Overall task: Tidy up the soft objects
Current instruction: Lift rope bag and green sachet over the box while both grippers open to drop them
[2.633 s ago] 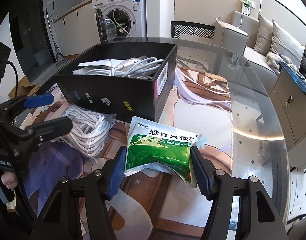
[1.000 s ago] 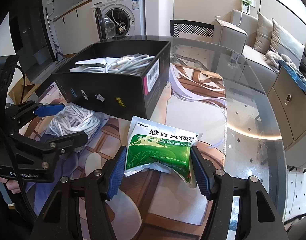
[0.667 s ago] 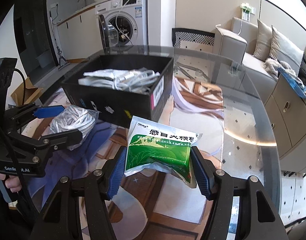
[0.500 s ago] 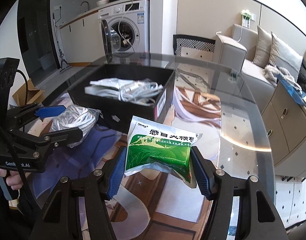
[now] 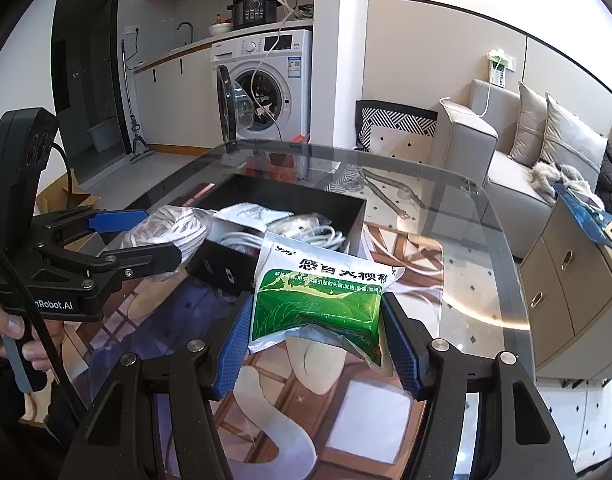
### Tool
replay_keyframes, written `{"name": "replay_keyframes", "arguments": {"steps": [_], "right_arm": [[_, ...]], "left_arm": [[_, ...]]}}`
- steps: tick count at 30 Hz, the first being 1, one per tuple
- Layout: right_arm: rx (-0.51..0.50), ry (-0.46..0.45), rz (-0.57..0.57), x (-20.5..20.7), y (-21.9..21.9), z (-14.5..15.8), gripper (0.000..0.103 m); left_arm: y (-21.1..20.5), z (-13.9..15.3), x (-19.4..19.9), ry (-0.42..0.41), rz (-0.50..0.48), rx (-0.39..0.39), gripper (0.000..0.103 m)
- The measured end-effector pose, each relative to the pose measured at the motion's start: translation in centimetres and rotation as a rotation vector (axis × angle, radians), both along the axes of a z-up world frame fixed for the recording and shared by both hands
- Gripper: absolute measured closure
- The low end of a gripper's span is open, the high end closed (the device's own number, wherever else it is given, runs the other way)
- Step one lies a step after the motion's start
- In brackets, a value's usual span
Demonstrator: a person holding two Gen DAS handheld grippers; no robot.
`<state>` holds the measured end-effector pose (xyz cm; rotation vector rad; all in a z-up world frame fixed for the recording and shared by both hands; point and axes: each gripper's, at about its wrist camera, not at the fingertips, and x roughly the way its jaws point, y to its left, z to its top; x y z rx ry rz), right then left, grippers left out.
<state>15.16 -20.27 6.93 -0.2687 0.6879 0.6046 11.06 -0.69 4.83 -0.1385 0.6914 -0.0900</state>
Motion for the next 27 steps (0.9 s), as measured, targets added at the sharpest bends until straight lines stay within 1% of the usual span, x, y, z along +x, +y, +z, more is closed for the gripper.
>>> {"name": "replay_keyframes", "arguments": {"steps": [3,11,20,27], "right_arm": [[0.0,-0.009,0.009,0.3,0.6,0.4,0.04],[0.01,0.004,0.036,2.4,2.2,0.4,0.04],[-0.002,0.009,0.058,4.8,3.9,0.1,0.04],[-0.02,0.017,0.099,6.3,5.4,-0.7,0.04]], "left_arm": [[0.3,0.4,0.1,-0.011,0.001,-0.005,0.019],[1.0,1.3,1.3,-0.027,0.015,-0.007,0.019],[1.3,1.9,4.2,-0.035,0.014,0.013,0.019],[1.8,1.4,6.4,-0.014,0.022,0.005,0.019]]}}
